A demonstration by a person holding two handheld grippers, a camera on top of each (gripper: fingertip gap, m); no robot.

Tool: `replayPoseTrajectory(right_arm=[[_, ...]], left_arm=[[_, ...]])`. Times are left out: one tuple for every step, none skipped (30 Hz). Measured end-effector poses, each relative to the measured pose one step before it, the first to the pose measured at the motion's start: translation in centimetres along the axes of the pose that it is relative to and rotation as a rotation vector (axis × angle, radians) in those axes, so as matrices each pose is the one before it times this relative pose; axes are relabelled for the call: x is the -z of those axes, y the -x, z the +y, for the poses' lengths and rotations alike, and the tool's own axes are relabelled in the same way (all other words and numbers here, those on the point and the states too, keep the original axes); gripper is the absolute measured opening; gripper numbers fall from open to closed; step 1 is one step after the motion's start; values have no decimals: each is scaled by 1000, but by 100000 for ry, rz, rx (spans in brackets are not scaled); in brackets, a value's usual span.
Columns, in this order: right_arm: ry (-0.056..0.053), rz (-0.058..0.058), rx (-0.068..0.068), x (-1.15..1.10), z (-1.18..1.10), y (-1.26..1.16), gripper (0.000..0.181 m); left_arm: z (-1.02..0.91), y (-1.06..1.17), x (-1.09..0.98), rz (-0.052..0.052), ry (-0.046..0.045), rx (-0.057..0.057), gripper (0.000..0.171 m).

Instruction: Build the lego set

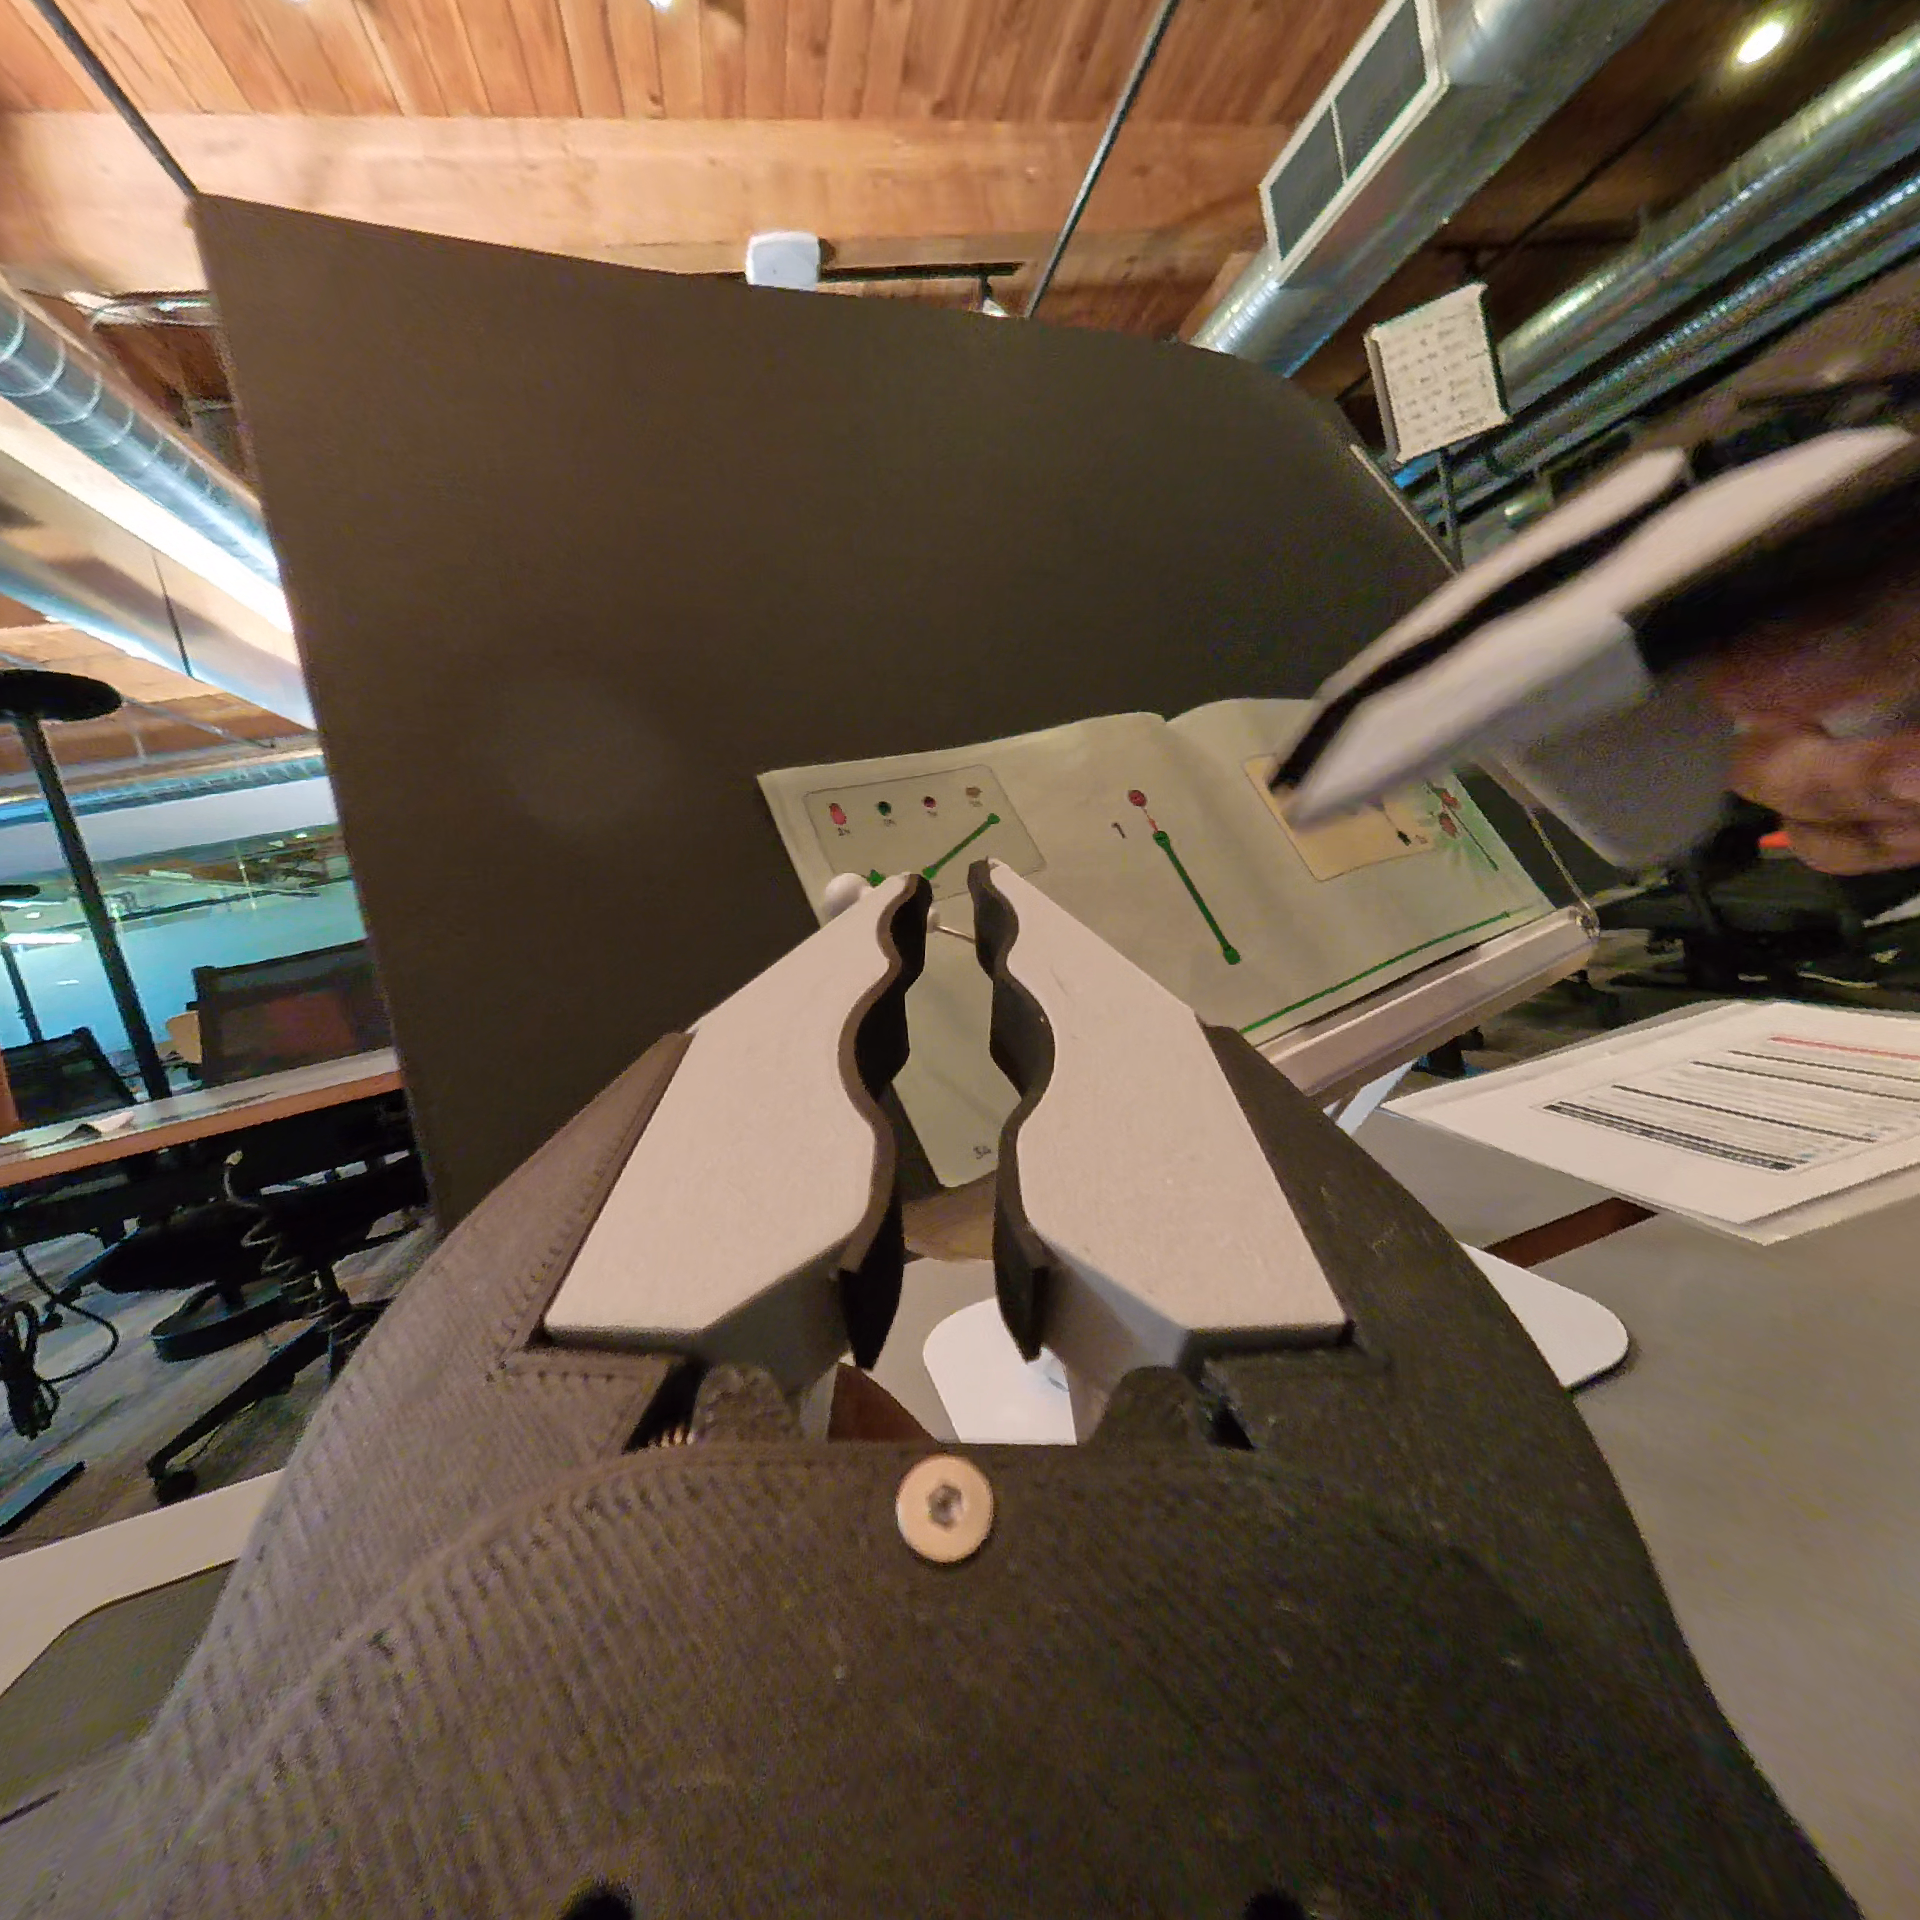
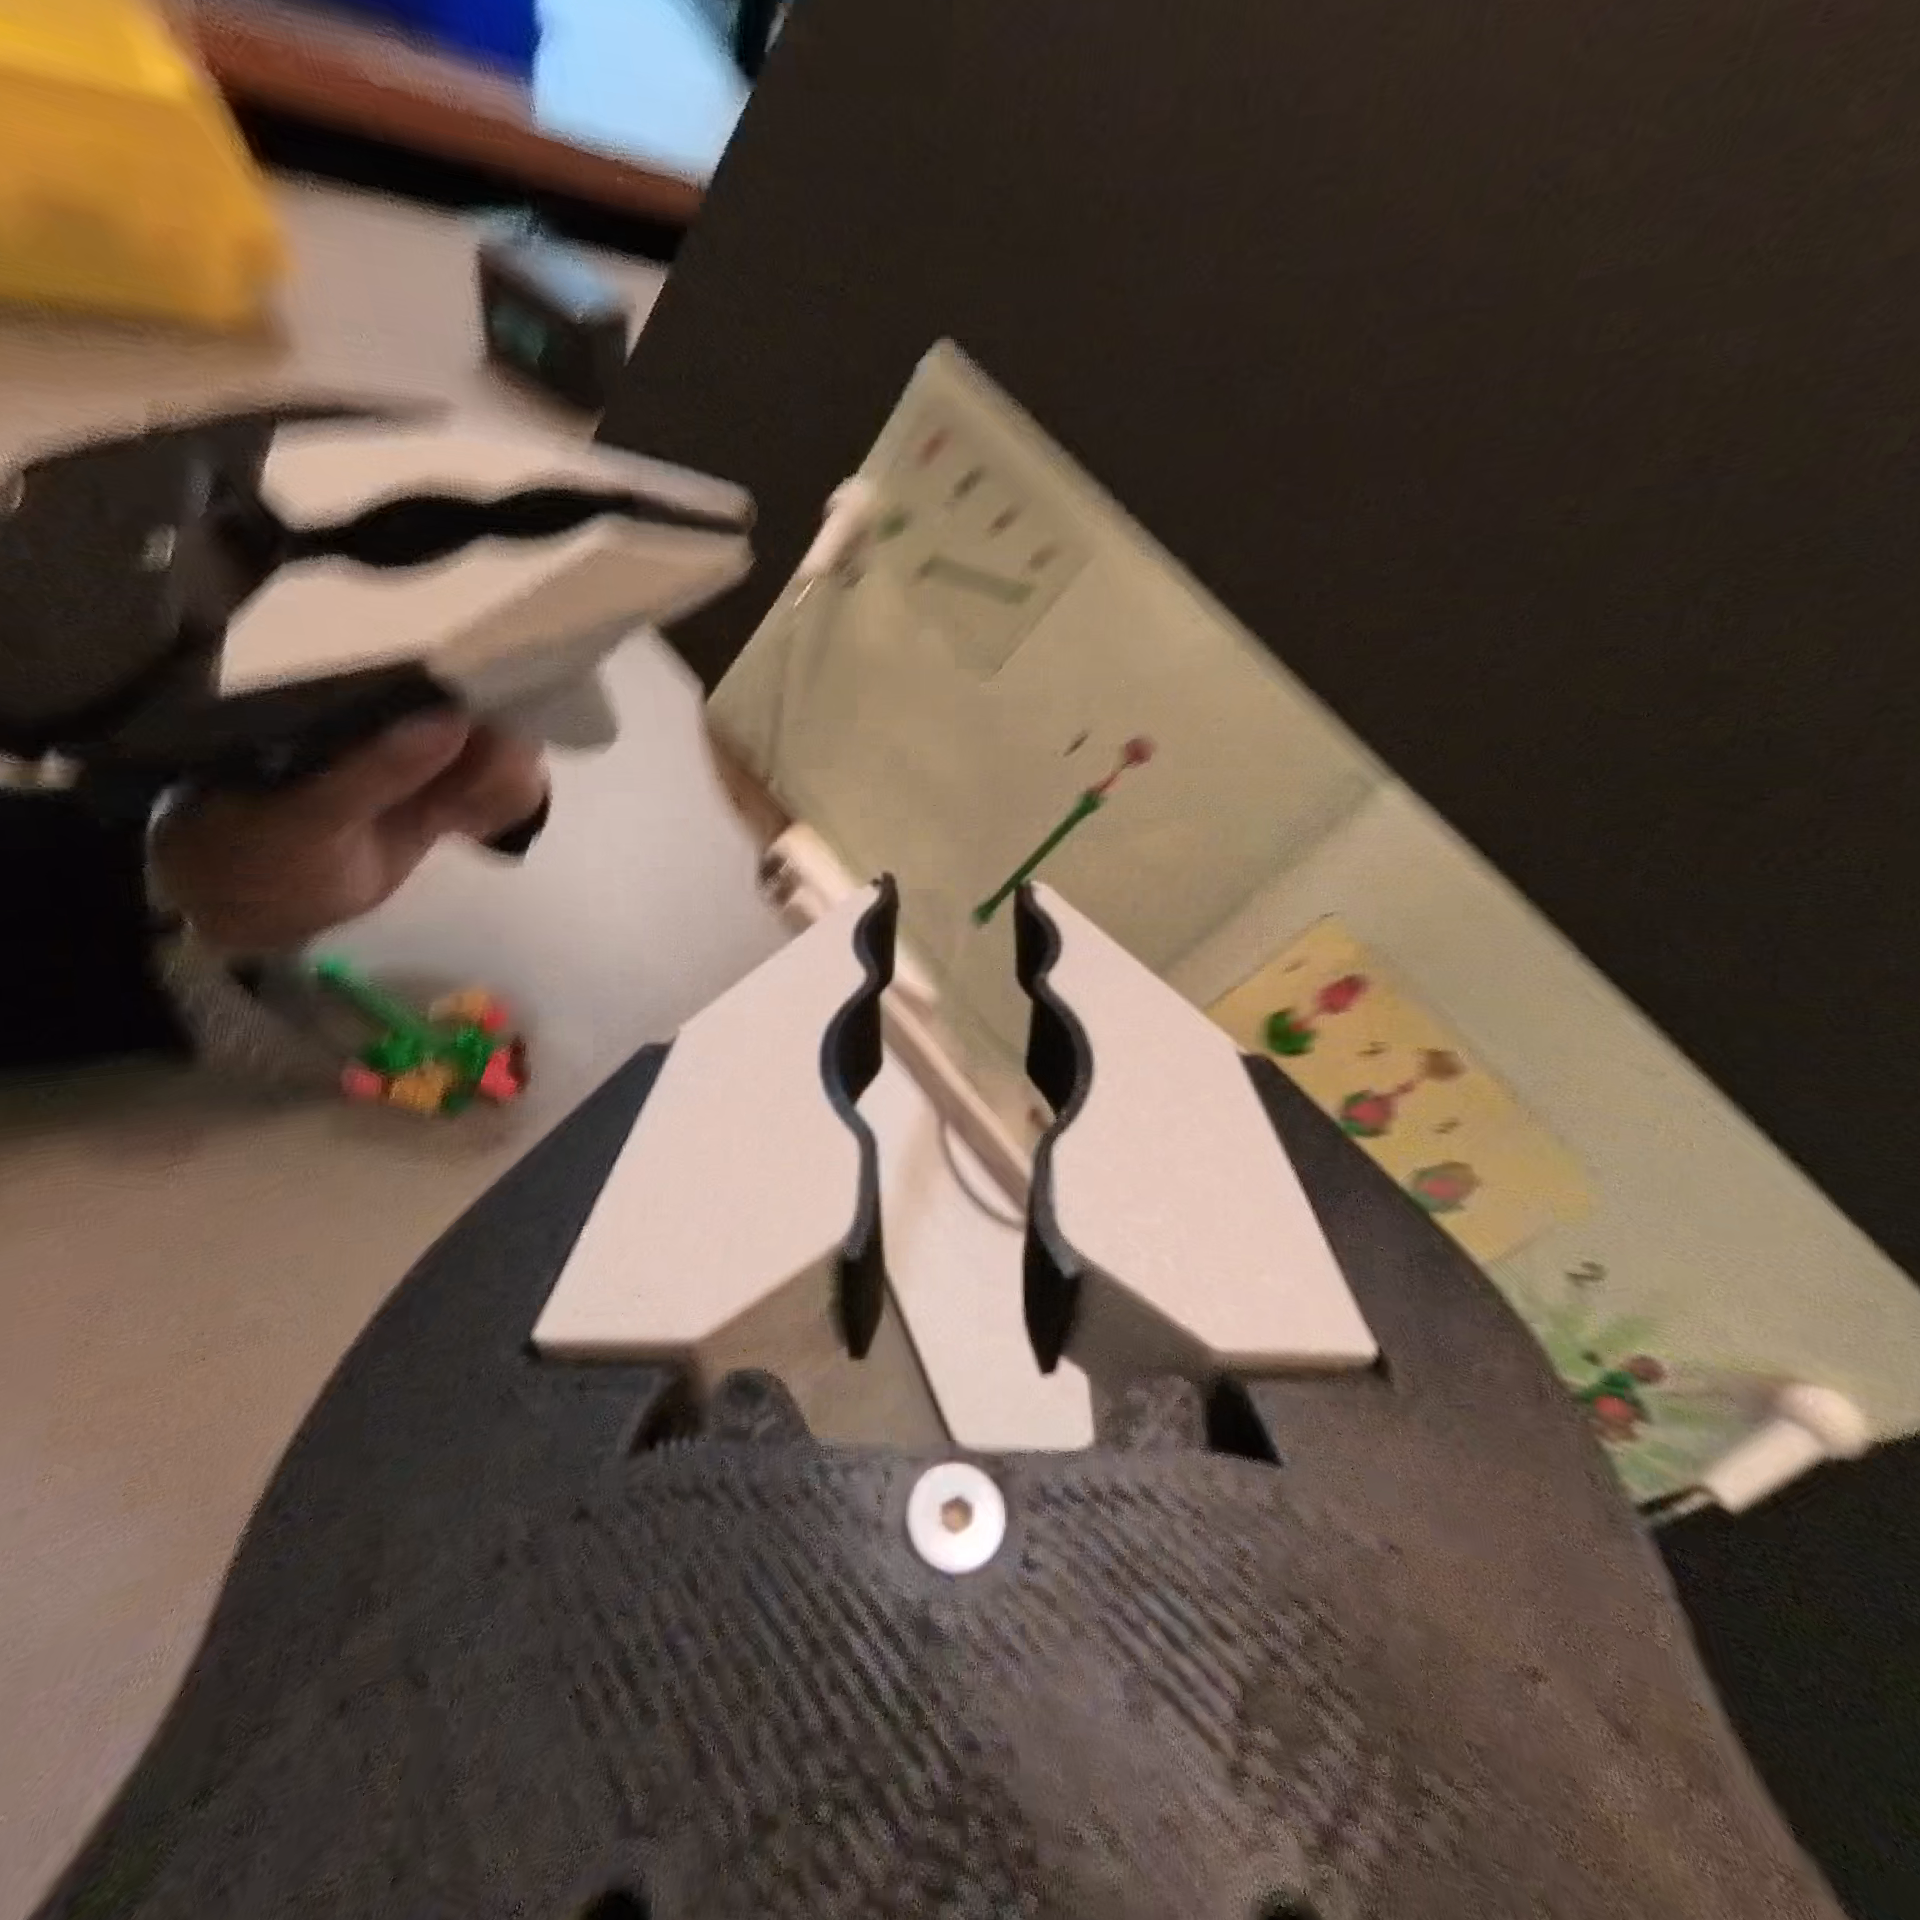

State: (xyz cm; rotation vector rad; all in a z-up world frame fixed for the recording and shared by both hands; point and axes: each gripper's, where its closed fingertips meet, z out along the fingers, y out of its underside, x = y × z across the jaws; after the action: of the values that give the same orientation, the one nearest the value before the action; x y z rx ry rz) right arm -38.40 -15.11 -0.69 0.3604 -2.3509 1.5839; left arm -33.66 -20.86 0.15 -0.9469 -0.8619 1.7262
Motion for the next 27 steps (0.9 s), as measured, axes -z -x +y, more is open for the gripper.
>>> replayPoseTrajectory(right_arm=[[5295, -3971, 4046, -241, 974, 976, 22], [3616, -2153, 4813, -329, 716, 712, 24], [2065, -734, 4400, -377, 438, 483, 21], [1352, 646, 3779, -407, 311, 208, 19], [1873, 1221, 2967, -394, 364, 26, 17], [3286, 643, 1806, -388, 576, 31, 15], [4432, 60, 724, -364, 747, 49, 17], [3915, 438, 90, -263, 692, -37, 20], [2215, 333, 180, -77, 456, -71, 20], [1293, -268, -447, 30, 349, -26, 21], [757, 8, -1142, 67, 283, -113, 20], [438, 553, -1219, 76, 239, -229, 18], [-49, 318, -1007, 62, 165, -185, 16], [-490, -355, -857, 3, 21, -37, 16], [-225, -498, -364, -22, -18, 11, 15], [342, -361, 290, -1, 0, 21, 15], [689, -460, 304, 0, 13, 31, 15], [715, -846, -353, -10, 7, 46, 14], [720, -1050, -820, -21, -12, 53, 14], [603, -765, -708, -32, -28, 19, 14], [280, -236, -199, -39, -55, 9, 13], [19, 168, 412, -58, -85, 6, 13], [-66, 307, 679, -102, -131, 27, 13], [-117, 268, 548, -124, -167, 53, 13], [-223, 230, 380, -148, -208, 59, 12], [-322, 278, 325, -165, -223, 45, 12], [-314, 399, 333, -173, -211, 24, 12]], left_arm=[[-60, 307, 28, -951, -154, 484, 8], [19, 323, 20, -1014, 158, 306, 8], [52, 308, 6, -1014, 268, 246, 7], [84, 304, 20, -999, 376, 222, 6], [33, 283, 7, -965, 191, 408, 5], [-1, 228, -2, -650, 42, 625, 5], [-31, 193, -1, -467, 26, 586, 5], [-68, 166, -6, -429, -88, 379, 5], [-97, 144, -9, -415, -91, 161, 5], [-104, 116, -13, -343, -113, -24, 4], [-114, 106, -19, -284, -183, -12, 4], [-111, 73, -25, -182, -111, 114, 4], [-74, 53, -31, -78, -47, 190, 4], [-75, 46, -17, -85, -132, 169, 3], [-114, 33, 17, -137, -424, 157, 2], [-181, 18, 44, -68, -903, 124, 0], [-221, 42, 61, -270, -1134, 158, 0], [-190, 24, 30, -166, -715, 133, 0], [-90, 19, -32, -5, -108, 114, 0], [-22, 43, -56, -135, 326, -12, 0], [-49, 83, -25, -339, 133, -47, 0], [-90, 137, 7, -689, -264, 167, 0], [-64, 163, 13, -710, -140, 547, 0], [-1, 143, -15, -310, 276, 880, 0], [19, 141, -22, -247, 364, 1001, 0], [16, 187, -29, -435, 261, 979, 0], [7, 178, 4, -392, 72, 961, 0]])
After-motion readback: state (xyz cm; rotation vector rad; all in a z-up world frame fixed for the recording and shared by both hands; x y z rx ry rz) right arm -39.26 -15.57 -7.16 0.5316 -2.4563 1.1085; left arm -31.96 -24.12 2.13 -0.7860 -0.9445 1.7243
